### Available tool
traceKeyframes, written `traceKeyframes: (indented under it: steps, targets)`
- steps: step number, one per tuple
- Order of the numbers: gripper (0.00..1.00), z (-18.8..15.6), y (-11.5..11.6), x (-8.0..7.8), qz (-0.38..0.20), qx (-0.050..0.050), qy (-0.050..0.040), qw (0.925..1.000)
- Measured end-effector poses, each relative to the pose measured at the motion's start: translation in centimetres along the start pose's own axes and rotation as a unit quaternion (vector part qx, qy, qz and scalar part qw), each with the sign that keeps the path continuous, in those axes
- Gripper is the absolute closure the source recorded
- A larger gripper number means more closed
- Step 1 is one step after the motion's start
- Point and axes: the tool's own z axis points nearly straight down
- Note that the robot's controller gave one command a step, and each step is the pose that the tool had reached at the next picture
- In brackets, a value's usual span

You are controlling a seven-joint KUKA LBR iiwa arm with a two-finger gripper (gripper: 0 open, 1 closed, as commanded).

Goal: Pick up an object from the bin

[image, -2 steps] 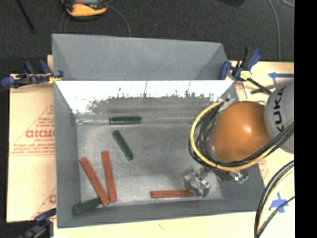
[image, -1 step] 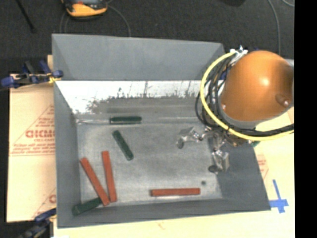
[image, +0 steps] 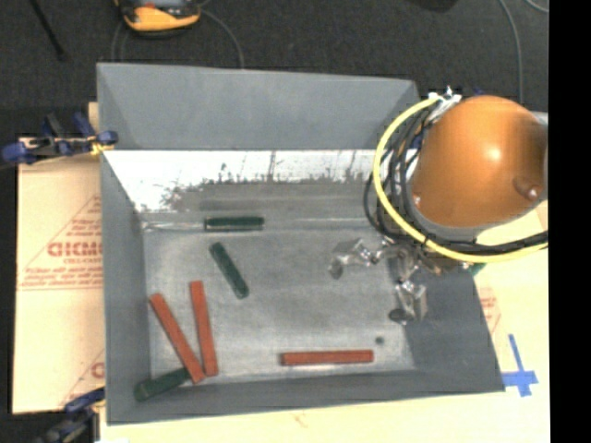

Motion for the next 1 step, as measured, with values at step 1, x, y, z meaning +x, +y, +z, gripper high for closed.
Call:
traceKeyframes:
  steps: [1]
  targets:
    - [0.0, 1.22, 0.43, -0.15, -0.025, 0.0, 0.0001, 0.9997]
